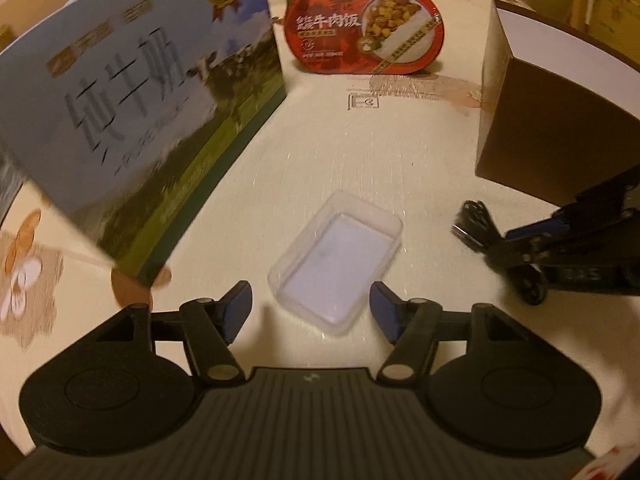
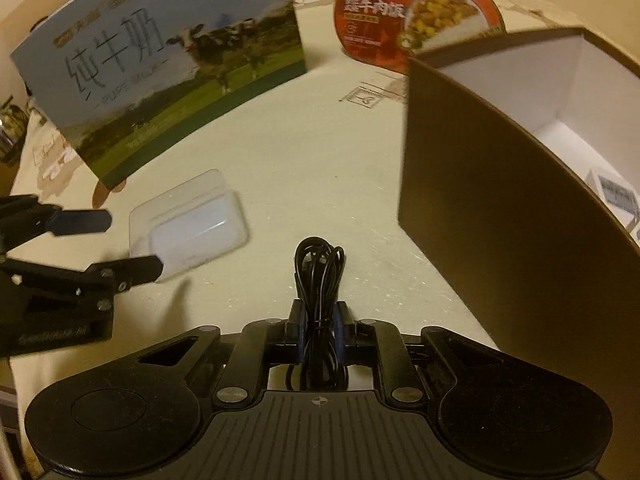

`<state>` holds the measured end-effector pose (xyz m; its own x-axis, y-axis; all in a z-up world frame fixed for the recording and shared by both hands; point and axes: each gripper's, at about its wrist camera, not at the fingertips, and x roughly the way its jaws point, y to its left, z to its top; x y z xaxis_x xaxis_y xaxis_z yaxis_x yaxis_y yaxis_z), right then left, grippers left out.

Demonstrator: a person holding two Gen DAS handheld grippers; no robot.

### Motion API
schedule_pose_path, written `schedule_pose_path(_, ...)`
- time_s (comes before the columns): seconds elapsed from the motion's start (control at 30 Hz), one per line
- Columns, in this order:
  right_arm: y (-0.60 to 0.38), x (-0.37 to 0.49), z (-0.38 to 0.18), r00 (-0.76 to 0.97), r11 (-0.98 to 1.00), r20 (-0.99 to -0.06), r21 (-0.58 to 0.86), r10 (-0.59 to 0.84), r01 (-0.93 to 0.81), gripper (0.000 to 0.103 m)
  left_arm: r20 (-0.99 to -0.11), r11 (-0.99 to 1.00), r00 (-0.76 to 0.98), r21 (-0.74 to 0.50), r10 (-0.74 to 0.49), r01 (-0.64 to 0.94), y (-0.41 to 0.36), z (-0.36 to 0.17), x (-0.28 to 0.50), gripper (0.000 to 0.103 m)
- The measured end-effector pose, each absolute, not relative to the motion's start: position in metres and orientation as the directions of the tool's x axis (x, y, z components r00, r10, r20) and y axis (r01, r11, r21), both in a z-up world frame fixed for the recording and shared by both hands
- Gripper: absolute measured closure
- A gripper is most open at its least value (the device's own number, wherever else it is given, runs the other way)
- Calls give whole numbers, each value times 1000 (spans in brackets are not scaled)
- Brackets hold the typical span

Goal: Organize rigid objects
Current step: 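Grasp the clear plastic box with the left tool while the right tool grasps the black cable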

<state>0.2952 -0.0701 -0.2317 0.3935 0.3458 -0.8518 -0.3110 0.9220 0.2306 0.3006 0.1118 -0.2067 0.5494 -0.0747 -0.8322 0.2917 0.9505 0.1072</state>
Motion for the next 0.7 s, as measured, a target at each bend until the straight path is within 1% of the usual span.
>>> schedule_pose_path(0.07, -74, 294, -233, 389, 922, -853, 233, 346, -310, 92, -827, 945, 553, 98, -97, 311, 112, -208, 306, 37)
schedule_pose_path(0.2, -78, 291, -234, 393, 922, -851, 236, 349, -307, 93, -831, 935, 543, 88, -122, 344, 108, -214, 314, 37)
schedule_pose_path(0.4, -75, 288, -234, 399, 916, -851, 209, 342, -342, 93, -843, 935, 525, 85, -117, 344, 100, -220, 314, 44)
schedule_pose_path(0.47, -75, 286, -235, 399, 915, -851, 205, 343, -348, 92, -846, 942, 524, 89, -99, 323, 98, -220, 310, 49)
schedule_pose_path(0.7, -86, 264, -235, 394, 915, -858, 187, 329, -358, 92, -860, 970, 508, 77, -53, 232, 84, -217, 275, 50)
